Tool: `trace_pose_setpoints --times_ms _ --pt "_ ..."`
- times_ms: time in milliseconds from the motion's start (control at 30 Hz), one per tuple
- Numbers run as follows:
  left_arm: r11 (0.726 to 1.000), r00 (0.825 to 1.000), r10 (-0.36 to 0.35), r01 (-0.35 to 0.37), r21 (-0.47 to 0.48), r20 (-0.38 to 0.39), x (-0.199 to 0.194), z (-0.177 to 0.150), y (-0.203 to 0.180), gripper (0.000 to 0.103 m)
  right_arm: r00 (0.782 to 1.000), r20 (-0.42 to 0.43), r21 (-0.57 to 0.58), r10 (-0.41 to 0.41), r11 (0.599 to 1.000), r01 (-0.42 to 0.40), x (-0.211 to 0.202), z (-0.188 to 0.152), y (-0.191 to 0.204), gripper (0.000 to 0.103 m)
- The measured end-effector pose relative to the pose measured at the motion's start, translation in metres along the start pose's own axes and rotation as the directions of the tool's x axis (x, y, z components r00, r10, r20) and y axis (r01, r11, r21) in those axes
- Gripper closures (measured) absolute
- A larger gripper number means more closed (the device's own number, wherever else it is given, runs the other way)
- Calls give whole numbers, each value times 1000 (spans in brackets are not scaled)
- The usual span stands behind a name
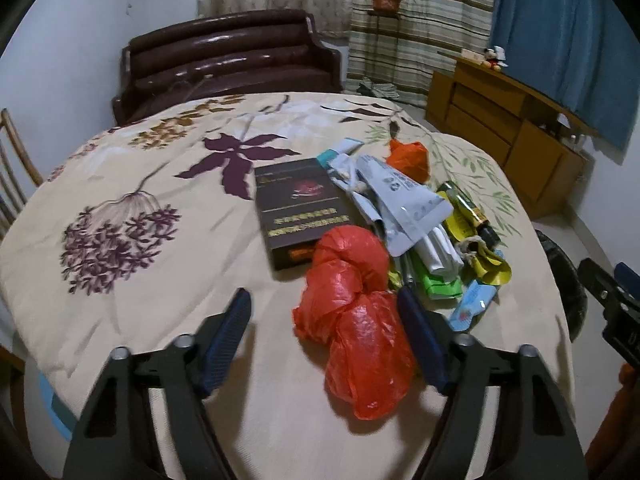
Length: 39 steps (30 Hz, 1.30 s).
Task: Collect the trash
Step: 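Close the left gripper on the red plastic bag and lift it, then grasp the white toothpaste tube with the right gripper while the left holds the red bag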
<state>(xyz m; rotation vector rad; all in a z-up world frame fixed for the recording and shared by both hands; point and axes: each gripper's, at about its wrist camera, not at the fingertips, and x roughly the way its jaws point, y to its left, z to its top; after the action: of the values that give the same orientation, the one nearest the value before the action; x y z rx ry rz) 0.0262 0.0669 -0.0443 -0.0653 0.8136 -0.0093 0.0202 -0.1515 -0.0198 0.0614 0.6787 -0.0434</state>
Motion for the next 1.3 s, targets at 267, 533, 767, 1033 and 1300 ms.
trace_pose_setpoints --times_ms 267,533,767,1033,1300 --pt "997 997 -76 75 11 4 -9 -2 3 64 1000 2 -17 2 1000 -1 -2 1 9 20" --pt "999 998 -48 47 19 47 -30 2 20 64 1000 12 -36 18 999 -18 -5 9 26 24" --pt "1000 996 19 -18 -7 82 -37 13 57 64 997 8 -64 82 995 -81 -4 22 63 37" --pt "997 992 72 -67 -48 108 -42 21 98 64 984 17 -114 176 978 -173 -2 45 119 45" --pt "993 994 81 -74 -91 76 -32 19 132 64 980 -51 -166 192 966 -198 23 47 158 64"
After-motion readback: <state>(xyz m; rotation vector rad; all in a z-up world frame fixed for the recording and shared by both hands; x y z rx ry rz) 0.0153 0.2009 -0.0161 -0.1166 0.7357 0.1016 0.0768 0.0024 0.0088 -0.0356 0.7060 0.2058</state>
